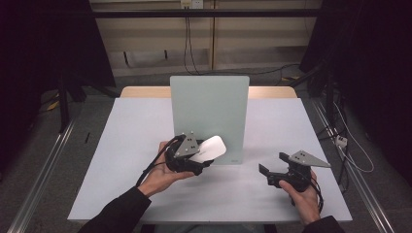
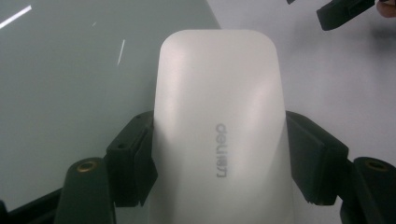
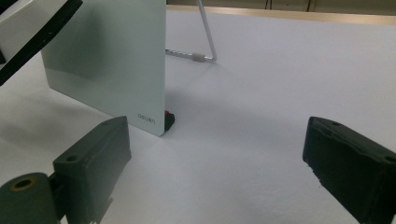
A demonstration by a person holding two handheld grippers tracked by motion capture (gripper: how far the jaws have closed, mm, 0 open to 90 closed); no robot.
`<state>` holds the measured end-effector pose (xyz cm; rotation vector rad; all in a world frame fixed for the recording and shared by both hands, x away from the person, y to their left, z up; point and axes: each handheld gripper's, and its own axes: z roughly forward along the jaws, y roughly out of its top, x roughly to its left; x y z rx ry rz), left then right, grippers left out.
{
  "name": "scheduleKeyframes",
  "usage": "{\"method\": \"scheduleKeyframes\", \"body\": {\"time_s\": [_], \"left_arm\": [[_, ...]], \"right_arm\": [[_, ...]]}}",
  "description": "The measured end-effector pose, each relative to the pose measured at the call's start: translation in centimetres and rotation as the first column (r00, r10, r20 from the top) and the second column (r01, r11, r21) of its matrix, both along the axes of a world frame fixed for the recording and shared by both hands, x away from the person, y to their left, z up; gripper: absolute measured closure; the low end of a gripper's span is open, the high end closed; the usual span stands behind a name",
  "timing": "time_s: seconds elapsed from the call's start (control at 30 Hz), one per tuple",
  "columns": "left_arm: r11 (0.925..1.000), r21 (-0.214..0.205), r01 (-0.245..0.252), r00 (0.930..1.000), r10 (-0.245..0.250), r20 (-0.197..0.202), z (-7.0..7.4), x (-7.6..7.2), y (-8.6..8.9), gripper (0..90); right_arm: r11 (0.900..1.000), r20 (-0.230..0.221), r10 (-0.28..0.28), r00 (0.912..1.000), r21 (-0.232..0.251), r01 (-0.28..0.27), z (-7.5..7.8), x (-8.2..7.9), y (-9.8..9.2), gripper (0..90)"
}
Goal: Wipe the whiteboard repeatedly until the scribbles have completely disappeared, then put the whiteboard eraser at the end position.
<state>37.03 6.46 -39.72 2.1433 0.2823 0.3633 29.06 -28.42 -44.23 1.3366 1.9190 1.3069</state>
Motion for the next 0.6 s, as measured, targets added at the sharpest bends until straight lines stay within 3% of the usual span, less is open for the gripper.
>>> {"method": "scheduleKeyframes", "body": {"time_s": [0.33,0.6], "left_arm": [[0.9991,-0.035,-0.026,0.9976,0.023,-0.066,0.5,0.2,1.2,31.1],[0.9994,-0.034,0.006,0.9924,-0.01,-0.123,0.7,0.2,1.6,31.1]], "right_arm": [[1.0,0.002,0.006,1.0,-0.001,-0.006,0.0,-0.2,0.0,7.6],[1.0,-0.001,0.004,1.0,0.001,-0.004,0.0,-0.1,0.0,7.6]]}}
